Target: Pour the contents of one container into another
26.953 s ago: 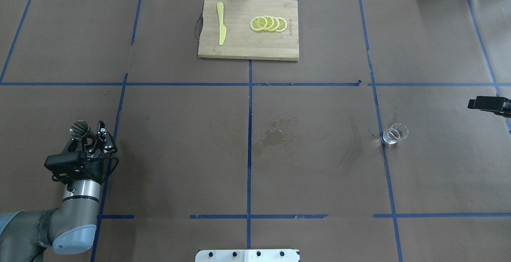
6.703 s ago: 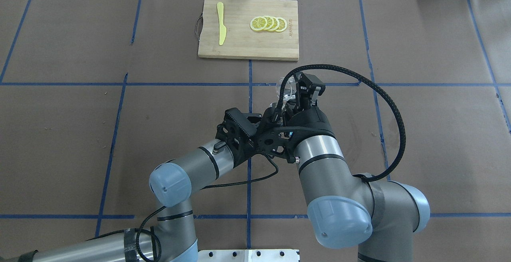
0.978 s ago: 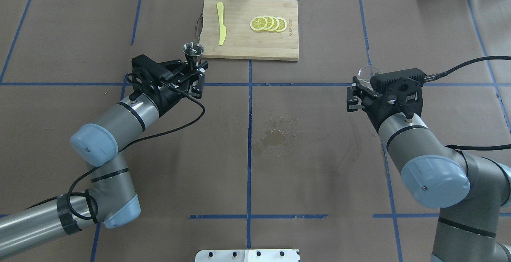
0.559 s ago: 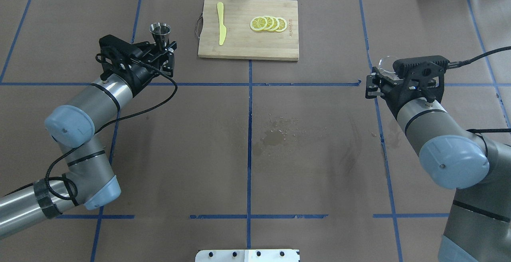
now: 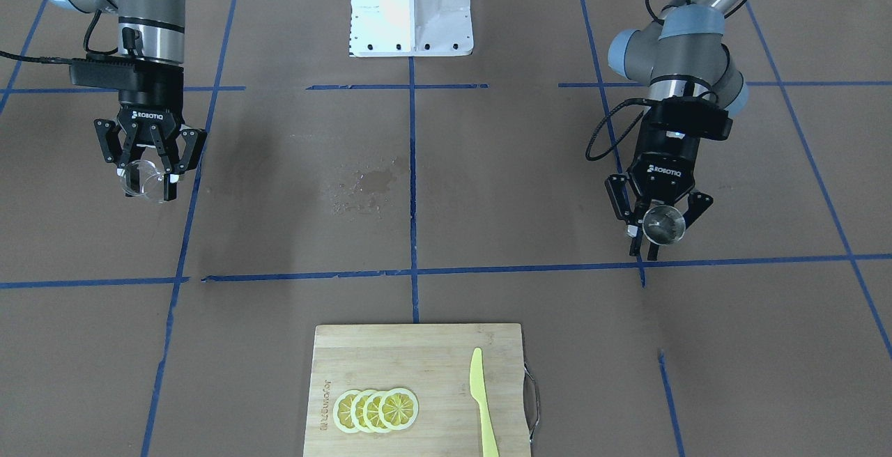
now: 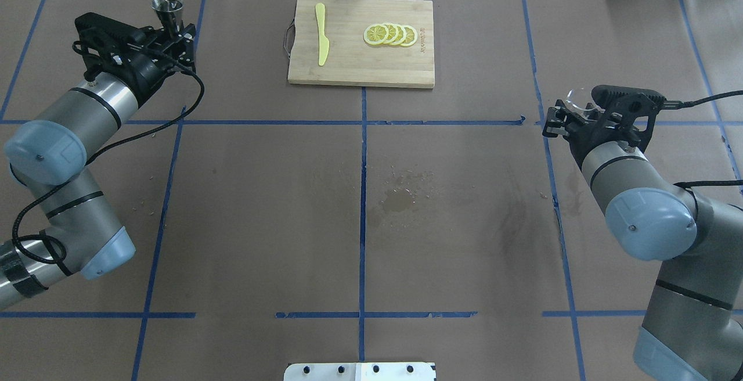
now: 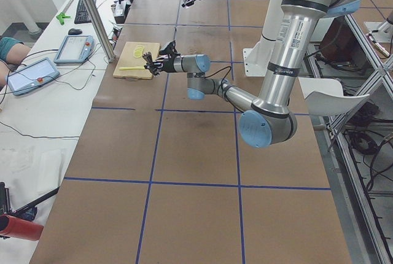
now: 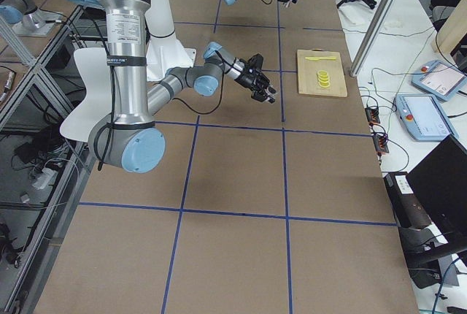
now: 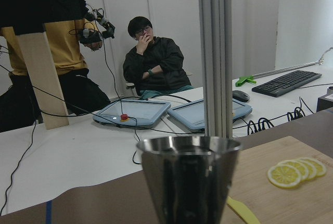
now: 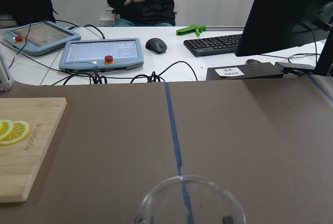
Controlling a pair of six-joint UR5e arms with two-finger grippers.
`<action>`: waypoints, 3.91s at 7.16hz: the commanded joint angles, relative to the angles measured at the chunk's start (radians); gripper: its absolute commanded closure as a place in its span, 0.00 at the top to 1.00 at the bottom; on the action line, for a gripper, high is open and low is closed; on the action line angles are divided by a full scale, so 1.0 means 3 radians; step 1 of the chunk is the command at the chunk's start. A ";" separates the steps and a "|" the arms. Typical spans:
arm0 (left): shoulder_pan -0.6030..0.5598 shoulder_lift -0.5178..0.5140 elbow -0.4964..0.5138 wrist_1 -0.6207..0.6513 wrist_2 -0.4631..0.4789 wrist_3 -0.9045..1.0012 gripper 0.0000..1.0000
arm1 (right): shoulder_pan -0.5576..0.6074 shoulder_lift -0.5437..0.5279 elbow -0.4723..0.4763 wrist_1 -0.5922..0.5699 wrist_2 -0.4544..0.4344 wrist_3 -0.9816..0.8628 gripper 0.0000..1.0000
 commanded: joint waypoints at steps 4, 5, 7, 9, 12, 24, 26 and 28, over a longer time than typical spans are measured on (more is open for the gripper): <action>-0.0047 0.0360 -0.0392 0.0326 0.0034 -0.0848 0.00 | -0.0776 -0.0311 -0.0076 0.0013 -0.1048 0.0686 0.00; -0.0047 0.0365 -0.0393 0.0321 0.0231 -0.1115 0.00 | -0.0807 -0.0336 -0.0132 0.0013 -0.1171 0.0752 0.00; 0.0004 0.0492 -0.0367 0.0296 0.0947 -0.1270 0.00 | -0.0883 -0.0342 -0.0240 0.0013 -0.1258 0.0865 0.00; 0.0009 0.0544 -0.0342 0.0290 0.1112 -0.1343 0.00 | -0.0981 -0.0321 -0.0383 0.0018 -0.1371 0.1085 0.00; 0.0345 0.0570 -0.0097 0.0280 0.1611 -0.1659 0.00 | -0.0971 -0.0331 -0.0154 0.0038 -0.1295 0.1039 0.00; 0.1271 0.0590 0.0783 0.0398 0.2790 -0.2130 0.00 | -0.0899 -0.0311 -0.0020 0.0043 -0.1269 0.0963 0.00; 0.1379 0.0519 0.0819 0.0398 0.2790 -0.2130 0.00 | -0.0899 -0.0311 -0.0020 0.0043 -0.1274 0.0963 0.00; 0.1415 0.0457 0.0860 0.0413 0.2790 -0.2130 0.00 | -0.0889 -0.0311 -0.0015 0.0043 -0.1274 0.0952 0.00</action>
